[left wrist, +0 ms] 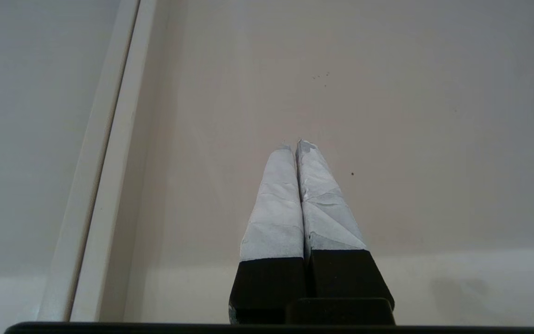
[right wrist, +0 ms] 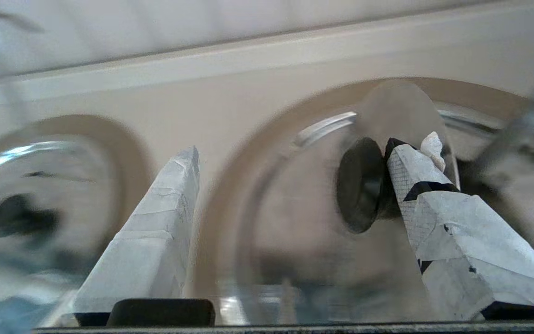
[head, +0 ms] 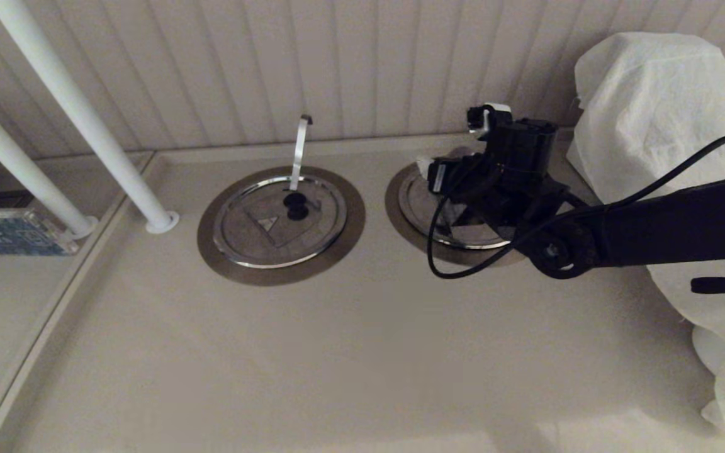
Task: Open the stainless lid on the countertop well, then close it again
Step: Open the lid, then stir with a spoon
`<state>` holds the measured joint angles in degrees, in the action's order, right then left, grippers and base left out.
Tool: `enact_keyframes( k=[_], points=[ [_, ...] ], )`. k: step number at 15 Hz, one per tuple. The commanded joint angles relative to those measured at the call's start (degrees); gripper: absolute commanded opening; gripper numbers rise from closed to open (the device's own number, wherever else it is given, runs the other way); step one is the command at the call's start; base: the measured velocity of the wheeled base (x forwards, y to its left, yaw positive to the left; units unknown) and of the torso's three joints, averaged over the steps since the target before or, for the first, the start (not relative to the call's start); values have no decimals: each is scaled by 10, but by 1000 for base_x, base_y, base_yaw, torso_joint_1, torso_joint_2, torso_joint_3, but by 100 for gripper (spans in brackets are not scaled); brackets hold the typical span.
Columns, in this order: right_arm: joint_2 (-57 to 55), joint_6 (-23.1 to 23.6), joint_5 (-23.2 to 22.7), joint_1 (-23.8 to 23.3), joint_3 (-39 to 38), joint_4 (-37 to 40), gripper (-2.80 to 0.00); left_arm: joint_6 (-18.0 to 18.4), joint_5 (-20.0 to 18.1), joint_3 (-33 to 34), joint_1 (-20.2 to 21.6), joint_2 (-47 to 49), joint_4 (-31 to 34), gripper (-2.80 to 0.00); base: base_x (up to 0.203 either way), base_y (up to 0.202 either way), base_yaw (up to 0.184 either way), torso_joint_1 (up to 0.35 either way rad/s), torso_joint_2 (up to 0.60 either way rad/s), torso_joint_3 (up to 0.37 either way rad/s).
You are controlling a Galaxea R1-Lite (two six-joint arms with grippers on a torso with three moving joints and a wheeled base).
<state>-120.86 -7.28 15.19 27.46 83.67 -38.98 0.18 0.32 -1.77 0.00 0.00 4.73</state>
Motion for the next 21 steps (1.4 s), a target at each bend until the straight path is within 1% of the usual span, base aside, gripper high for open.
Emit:
enact_keyframes(
  k=[1,5,7,11,15,16,18,20,21],
  points=[
    [-2,0,6,16,-2,-2,0,0,0,0,0,0,0,-280,0,0,0,0,0,0],
    [0,-1,9,43,-6,-7,0,0,0,0,0,0,0,-280,0,0,0,0,0,0],
    [18,-1,11,59,-20,-9,0,0,0,0,0,0,0,-280,0,0,0,0,0,0],
    [79,-2,12,84,-52,-11,0,0,0,0,0,-1,0,-280,0,0,0,0,0,0],
    [140,1,12,91,-72,-3,0,0,0,0,0,0,0,-280,0,0,0,0,0,0],
    [141,11,13,71,-71,5,0,0,0,0,0,0,0,-280,0,0,0,0,0,0],
    [130,32,12,8,-60,19,0,0,0,0,0,0,0,-280,0,0,0,0,0,0],
    [90,38,11,-60,-33,42,0,0,0,0,0,0,0,-280,0,0,0,0,0,0],
    [66,38,10,-87,-27,48,0,0,0,0,0,0,0,-280,0,0,0,0,0,0]
  ],
)
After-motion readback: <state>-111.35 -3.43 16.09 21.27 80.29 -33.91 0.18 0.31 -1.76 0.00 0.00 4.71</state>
